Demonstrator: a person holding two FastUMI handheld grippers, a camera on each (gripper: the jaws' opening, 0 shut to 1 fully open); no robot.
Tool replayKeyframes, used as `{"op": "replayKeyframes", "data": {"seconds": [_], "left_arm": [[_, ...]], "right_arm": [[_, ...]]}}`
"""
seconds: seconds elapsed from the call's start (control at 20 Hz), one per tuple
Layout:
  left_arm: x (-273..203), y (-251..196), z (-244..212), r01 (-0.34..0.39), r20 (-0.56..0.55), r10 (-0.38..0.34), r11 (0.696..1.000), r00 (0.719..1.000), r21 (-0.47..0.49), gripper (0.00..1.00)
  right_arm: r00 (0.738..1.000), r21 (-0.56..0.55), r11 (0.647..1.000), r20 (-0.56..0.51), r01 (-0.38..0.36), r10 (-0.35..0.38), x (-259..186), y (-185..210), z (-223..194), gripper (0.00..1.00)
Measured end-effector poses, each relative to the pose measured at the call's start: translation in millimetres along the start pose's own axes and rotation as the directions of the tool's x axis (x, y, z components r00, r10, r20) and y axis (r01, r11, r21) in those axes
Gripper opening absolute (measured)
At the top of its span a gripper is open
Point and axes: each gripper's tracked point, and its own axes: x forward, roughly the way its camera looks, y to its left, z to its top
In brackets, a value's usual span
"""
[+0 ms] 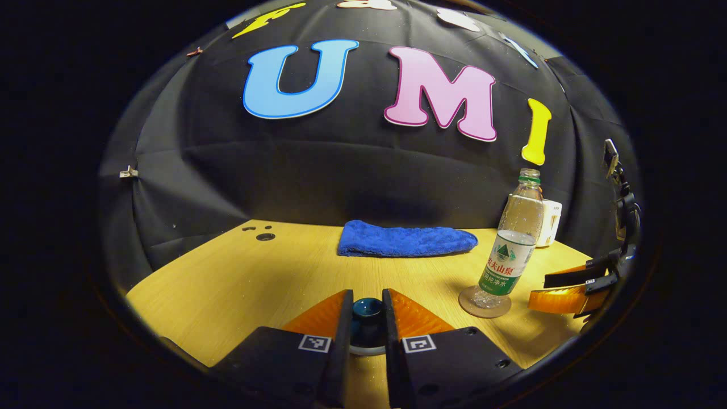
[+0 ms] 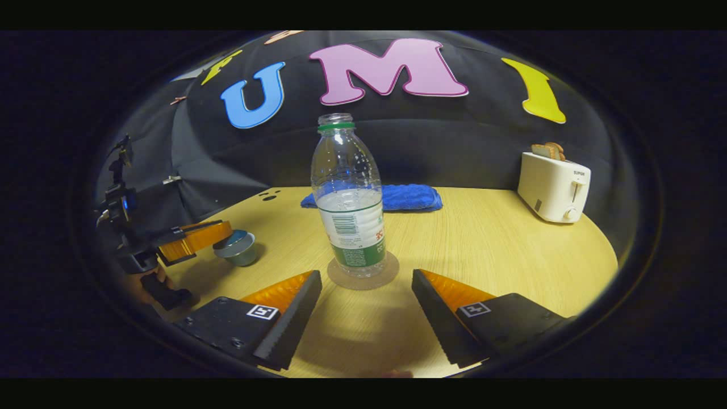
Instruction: Open the teacup lid with one hand, grasp the water bottle and pour water into the teacup with the other hand; after pouring, place the water bottle on the coaster and then close the teacup lid.
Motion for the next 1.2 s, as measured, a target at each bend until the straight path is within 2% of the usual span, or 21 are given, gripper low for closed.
{"op": "replayKeyframes", "data": {"seconds": [0.15, 0.25, 0.3, 0.35, 0.6, 0.65, 0.7, 0.8, 0.85, 0.9, 1.05, 1.1, 1.15, 1.2], "left_arm": [[3.4, 0.9, -6.8, 0.002, -0.011, -0.002, 1.000, 1.000, 0.001, 0.31], [3.6, -4.5, -9.3, 0.015, -0.020, -0.016, 1.000, 1.000, -0.001, 0.34], [4.4, -1.5, -11.0, 0.007, -0.024, -0.007, 1.000, 1.000, 0.006, 0.39], [4.8, -0.2, -9.9, 0.005, -0.023, -0.005, 1.000, 1.000, 0.014, 0.37], [-9.0, -2.3, 19.5, -0.001, 0.025, 0.000, 0.998, 1.000, 0.055, 0.39], [-14.0, -2.2, 28.1, -0.001, 0.030, 0.000, 0.999, 1.000, 0.053, 0.43], [-19.1, -3.1, 38.1, 0.000, 0.034, -0.001, 0.999, 0.999, 0.046, 0.39], [-33.8, -3.6, 61.1, -0.004, 0.042, 0.002, 0.999, 0.999, 0.043, 0.39], [-40.9, -3.8, 73.8, -0.008, 0.048, 0.006, 0.999, 0.999, 0.045, 0.43], [-49.0, -3.9, 87.2, -0.010, 0.049, 0.008, 0.999, 0.999, 0.046, 0.39], [-76.8, -8.7, 133.0, 0.001, 0.071, -0.002, 1.000, 0.998, 0.014, 0.39], [-86.0, -9.5, 149.2, 0.000, 0.083, -0.001, 1.000, 0.997, 0.006, 0.39], [-94.7, -8.8, 163.5, -0.003, 0.094, 0.003, 1.000, 0.996, 0.002, 0.43], [-104.9, -9.2, 178.3, -0.007, 0.104, 0.006, 1.000, 0.995, 0.004, 0.39]], "right_arm": [[1.000, 0.014, 1.000, 0.006, 0.005, -0.005, -3.4, -2.8, 3.1, 0.99], [1.000, 0.022, 1.000, 0.011, 0.011, -0.011, -5.5, -4.3, 5.1, 0.99], [1.000, 0.025, 1.000, 0.014, 0.014, -0.014, -7.1, -4.5, 6.7, 0.99], [1.000, 0.025, 1.000, 0.018, 0.017, -0.018, -8.3, -4.7, 8.0, 0.99], [0.999, 0.010, 1.000, 0.049, 0.022, -0.022, -22.9, 3.7, 30.5, 0.99], [0.998, -0.004, 1.000, 0.063, 0.019, -0.019, -28.3, 7.5, 40.5, 0.99], [0.997, -0.029, 0.999, 0.079, 0.020, -0.018, -34.4, 11.9, 53.3, 0.99], [0.992, -0.096, 0.995, 0.123, 0.032, -0.020, -49.7, 19.8, 85.0, 0.99], [0.989, -0.117, 0.992, 0.150, 0.038, -0.020, -58.3, 24.4, 102.4, 0.99], [0.984, -0.124, 0.992, 0.177, 0.038, -0.016, -66.9, 30.8, 121.3, 0.99], [0.972, -0.114, 0.993, 0.235, 0.001, 0.026, -99.3, 59.3, 166.6, 0.99], [0.969, -0.113, 0.994, 0.246, 0.010, 0.019, -111.1, 62.9, 178.2, 0.99], [0.965, -0.117, 0.993, 0.262, 0.023, 0.008, -120.7, 65.8, 189.3, 0.99], [0.961, -0.128, 0.991, 0.276, 0.034, 0.003, -131.4, 70.0, 199.3, 0.98]]}}
